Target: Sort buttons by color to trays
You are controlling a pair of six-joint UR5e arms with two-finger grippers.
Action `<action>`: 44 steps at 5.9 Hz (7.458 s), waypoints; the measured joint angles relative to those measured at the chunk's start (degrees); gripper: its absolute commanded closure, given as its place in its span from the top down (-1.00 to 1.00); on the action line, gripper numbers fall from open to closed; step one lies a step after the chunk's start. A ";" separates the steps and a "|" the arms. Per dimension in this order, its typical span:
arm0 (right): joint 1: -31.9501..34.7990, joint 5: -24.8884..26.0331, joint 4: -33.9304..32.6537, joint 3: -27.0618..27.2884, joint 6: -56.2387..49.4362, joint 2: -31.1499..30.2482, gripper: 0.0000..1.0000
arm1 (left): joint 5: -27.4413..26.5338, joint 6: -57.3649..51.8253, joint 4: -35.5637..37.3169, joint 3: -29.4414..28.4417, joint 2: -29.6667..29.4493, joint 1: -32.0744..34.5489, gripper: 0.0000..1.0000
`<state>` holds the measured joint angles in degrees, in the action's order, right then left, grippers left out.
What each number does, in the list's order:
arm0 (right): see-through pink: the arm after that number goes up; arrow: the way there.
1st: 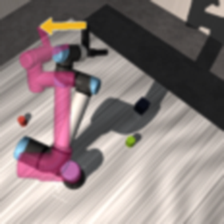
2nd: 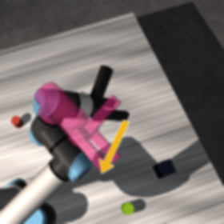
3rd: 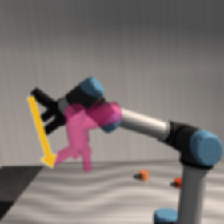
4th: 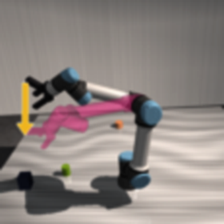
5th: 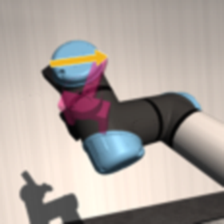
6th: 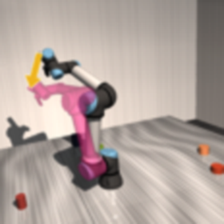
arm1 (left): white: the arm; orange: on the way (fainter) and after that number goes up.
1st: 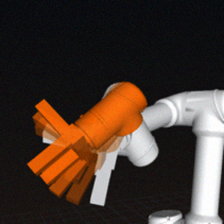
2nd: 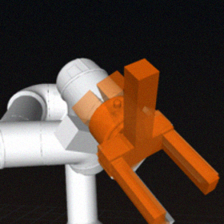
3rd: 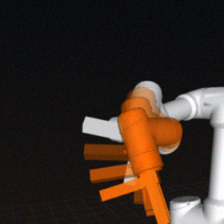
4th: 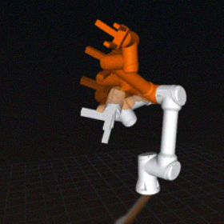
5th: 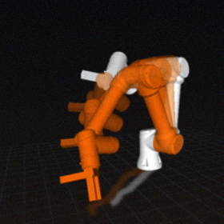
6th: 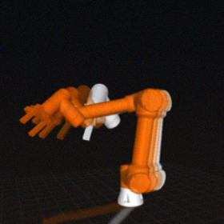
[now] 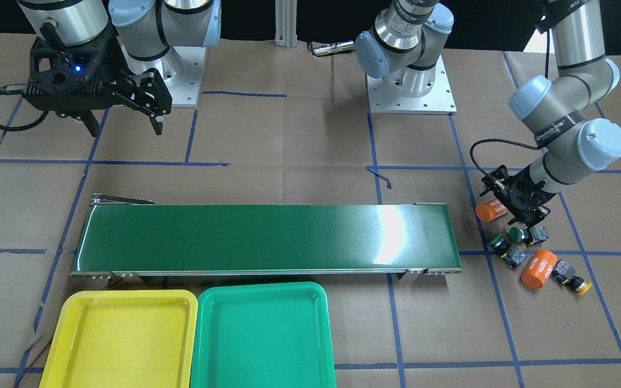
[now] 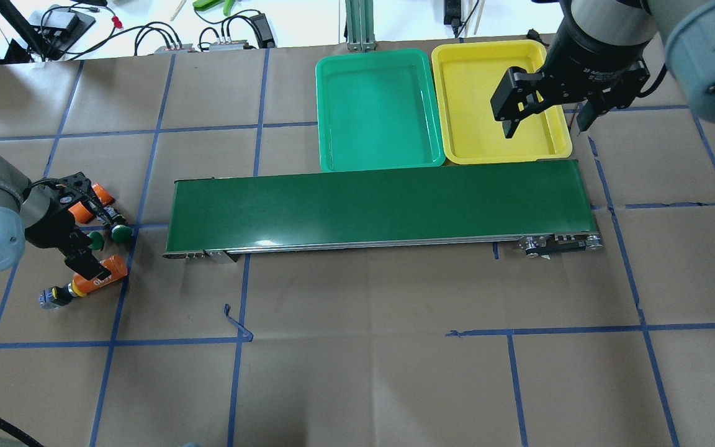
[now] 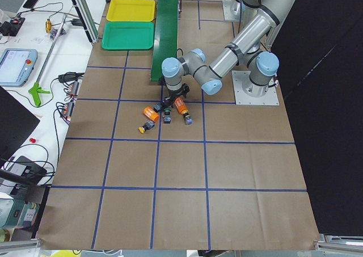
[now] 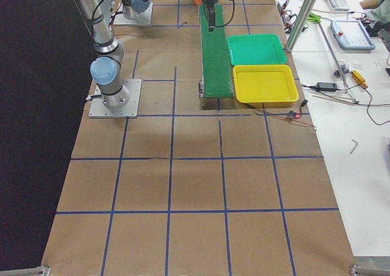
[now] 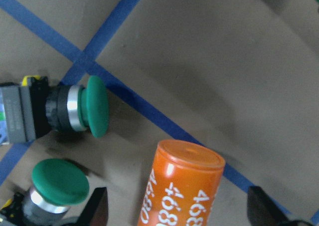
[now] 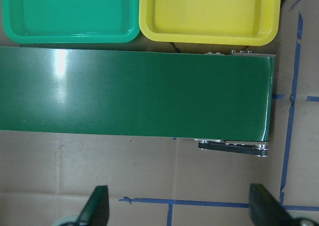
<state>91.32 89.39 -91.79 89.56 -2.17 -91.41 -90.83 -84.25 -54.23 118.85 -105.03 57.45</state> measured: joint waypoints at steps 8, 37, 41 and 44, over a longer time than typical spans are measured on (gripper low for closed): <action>0.00 -0.26 0.66 1.91 -11.62 -0.05 1.00 | 3.75 -2.10 -12.50 -13.11 3.54 13.39 -1.00; 7.29 -2.32 -4.71 9.27 -82.29 2.11 1.00 | 1.41 -17.48 -19.48 -19.37 -0.19 22.37 -1.00; 7.29 -2.26 -4.72 9.37 -82.18 2.11 1.00 | 1.40 -8.78 -17.37 -17.64 -1.81 27.59 0.84; 7.30 -2.22 -4.71 9.40 -82.12 2.12 1.00 | 0.96 -9.28 -17.55 -19.68 -1.24 22.28 0.96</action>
<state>98.61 87.17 -96.50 98.96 -84.29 -89.29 -89.87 -93.53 -71.78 99.17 -106.27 79.73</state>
